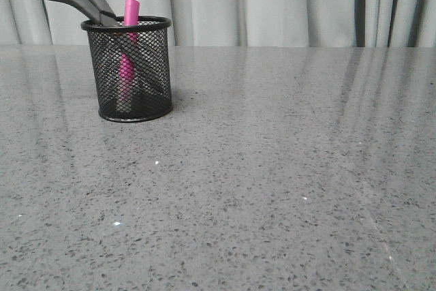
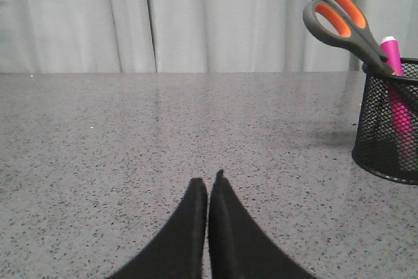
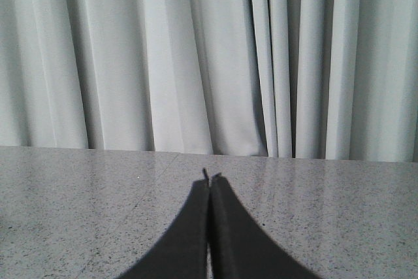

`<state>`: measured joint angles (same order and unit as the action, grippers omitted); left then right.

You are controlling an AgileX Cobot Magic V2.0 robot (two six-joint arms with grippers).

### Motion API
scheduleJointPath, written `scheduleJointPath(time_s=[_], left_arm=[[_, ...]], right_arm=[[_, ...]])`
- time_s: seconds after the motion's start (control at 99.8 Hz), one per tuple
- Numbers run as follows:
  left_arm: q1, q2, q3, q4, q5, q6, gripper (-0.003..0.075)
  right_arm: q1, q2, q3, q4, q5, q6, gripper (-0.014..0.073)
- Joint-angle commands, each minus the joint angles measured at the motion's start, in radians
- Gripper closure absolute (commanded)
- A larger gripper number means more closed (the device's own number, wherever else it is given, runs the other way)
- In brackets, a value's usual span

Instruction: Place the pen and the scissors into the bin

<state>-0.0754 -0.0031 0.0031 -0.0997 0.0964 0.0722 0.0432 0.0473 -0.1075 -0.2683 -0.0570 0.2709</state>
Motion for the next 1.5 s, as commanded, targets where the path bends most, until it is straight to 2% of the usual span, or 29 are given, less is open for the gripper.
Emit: scheduleJointPath(time_s=[0.0,0.852,0.982,1.062,1.162,1.292,1.493], left_arm=[[0.001,-0.027,0.022,-0.028,-0.071,-0.013,0.0742],[0.001,-0.027,0.022,-0.028,-0.076,-0.013,0.0742],[0.001,-0.027,0.022,-0.028,-0.076,-0.013,0.0742],[0.001,-0.027,0.022,-0.028,-0.076,-0.013,0.0741],[0.001,-0.027,0.022,-0.028,-0.076,-0.013,0.0742],[0.001,-0.027,0.022,-0.028,-0.076,-0.013,0.0741],[0.001,-0.027,0.022,-0.028,-0.076,-0.013,0.0742]], right_arm=[[-0.005,0.006,-0.026,0.004,-0.067,-0.007,0.0662],[-0.005,0.006,-0.026,0.004,-0.067,-0.007,0.0662],[-0.005,0.006,-0.024,0.017,0.032,-0.007,0.0662],[-0.005,0.006,-0.003,0.106,0.118,-0.093,0.0662],[-0.005,0.006,0.066,0.297,0.067,-0.317,0.0662],[-0.005,0.000,0.136,0.305,-0.011,-0.321,0.0662],[-0.015,-0.080,0.136,0.278,0.113,-0.321,0.0662]])
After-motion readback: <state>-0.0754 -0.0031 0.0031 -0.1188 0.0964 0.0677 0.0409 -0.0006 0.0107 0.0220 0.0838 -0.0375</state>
